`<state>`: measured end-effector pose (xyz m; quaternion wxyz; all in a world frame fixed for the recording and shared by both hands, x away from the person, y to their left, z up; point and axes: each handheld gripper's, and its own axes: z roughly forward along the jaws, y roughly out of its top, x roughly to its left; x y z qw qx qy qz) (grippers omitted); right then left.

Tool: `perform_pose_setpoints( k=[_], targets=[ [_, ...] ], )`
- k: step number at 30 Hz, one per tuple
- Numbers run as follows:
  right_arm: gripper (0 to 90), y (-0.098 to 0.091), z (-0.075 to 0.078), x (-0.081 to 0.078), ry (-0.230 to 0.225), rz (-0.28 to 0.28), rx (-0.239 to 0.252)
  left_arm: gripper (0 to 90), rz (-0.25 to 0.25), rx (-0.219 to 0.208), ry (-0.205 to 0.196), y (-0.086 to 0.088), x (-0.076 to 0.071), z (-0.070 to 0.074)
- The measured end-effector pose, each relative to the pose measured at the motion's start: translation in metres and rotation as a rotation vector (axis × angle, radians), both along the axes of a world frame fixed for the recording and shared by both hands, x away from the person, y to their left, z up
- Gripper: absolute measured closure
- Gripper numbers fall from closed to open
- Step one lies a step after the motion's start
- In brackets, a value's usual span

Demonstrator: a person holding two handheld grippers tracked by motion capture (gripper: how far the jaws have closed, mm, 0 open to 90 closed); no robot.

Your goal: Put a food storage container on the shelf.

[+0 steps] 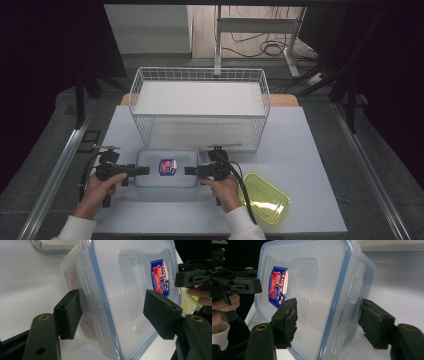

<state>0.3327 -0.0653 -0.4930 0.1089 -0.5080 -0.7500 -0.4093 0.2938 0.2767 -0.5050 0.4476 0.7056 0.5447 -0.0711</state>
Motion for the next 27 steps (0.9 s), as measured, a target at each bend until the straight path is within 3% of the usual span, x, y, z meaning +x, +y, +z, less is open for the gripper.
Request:
perform_pose_setpoints(
  k=[3,6,16,27],
  targets=[
    [36.7,-0.003,0.001,-0.003,-0.013,0.008,0.008,34.7,0.0,-0.004,-0.008,0.001,-0.003,0.001],
    [38.7,-0.005,0.002,-0.006,-0.022,0.023,0.011,38.6,-0.002,-0.043,-0.019,0.007,-0.008,-0.001],
    [45.0,-0.014,0.002,-0.014,-0.038,0.051,0.05,45.1,-0.042,-0.07,-0.044,0.015,-0.015,-0.001],
    [46.2,-0.017,0.002,-0.018,-0.063,0.073,0.063,47.5,-0.086,-0.067,-0.075,0.019,-0.017,-0.002]
  ],
)
